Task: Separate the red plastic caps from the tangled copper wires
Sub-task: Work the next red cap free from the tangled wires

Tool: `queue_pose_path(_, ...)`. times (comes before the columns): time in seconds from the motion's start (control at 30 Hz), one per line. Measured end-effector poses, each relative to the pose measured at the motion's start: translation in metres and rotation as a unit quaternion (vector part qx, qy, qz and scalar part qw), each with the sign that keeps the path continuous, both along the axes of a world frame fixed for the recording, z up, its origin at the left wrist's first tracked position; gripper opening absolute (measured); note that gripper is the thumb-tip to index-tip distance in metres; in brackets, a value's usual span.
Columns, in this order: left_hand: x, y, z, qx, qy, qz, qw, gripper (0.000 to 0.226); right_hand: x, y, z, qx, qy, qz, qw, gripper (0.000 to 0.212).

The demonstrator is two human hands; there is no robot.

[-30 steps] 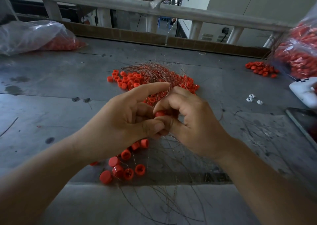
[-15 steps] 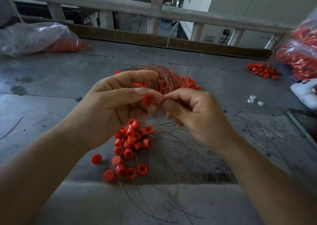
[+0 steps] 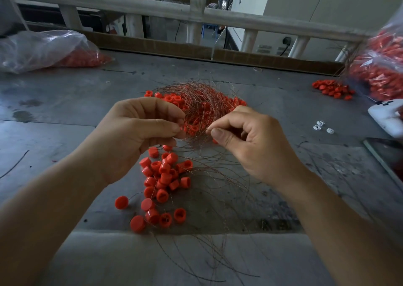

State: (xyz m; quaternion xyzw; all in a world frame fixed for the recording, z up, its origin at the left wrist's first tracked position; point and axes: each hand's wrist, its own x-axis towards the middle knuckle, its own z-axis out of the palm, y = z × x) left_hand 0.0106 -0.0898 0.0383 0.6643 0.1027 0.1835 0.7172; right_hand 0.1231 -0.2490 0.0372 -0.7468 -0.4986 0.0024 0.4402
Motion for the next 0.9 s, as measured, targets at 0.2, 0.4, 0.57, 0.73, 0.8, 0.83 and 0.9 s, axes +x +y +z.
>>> queue_pose_path(0.2,0.001,0.002,-0.003,0.145,0.026,0.047,0.988,0.029,0.002,0.0,-0.002,-0.001,-0.019,-0.007,1.0,0.003)
queue_pose_path(0.4,0.002,0.0,-0.013,0.393,0.119,0.044,0.911,0.036,0.004,0.002,-0.01,-0.124,-0.044,0.016,0.991,0.003)
queue_pose_path(0.57,0.002,0.0,-0.015,0.456,0.137,0.019,0.879,0.026,0.004,0.004,-0.016,-0.194,-0.067,0.027,0.978,0.008)
queue_pose_path(0.73,0.006,0.002,-0.018,0.439,0.124,0.046,0.889,0.014,0.006,0.003,-0.015,-0.192,-0.071,0.024,0.979,0.013)
queue_pose_path(0.8,0.008,0.004,-0.021,0.426,0.114,0.085,0.894,0.017,0.007,0.002,-0.014,-0.187,-0.065,0.017,0.98,0.014)
queue_pose_path(0.83,0.01,0.007,-0.023,0.427,0.11,0.105,0.891,0.019,0.008,0.002,-0.013,-0.18,-0.06,0.008,0.982,0.014)
queue_pose_path(0.9,0.012,0.012,-0.026,0.446,0.112,0.144,0.876,0.017,0.01,0.0,-0.012,-0.157,-0.054,-0.016,0.986,0.015)
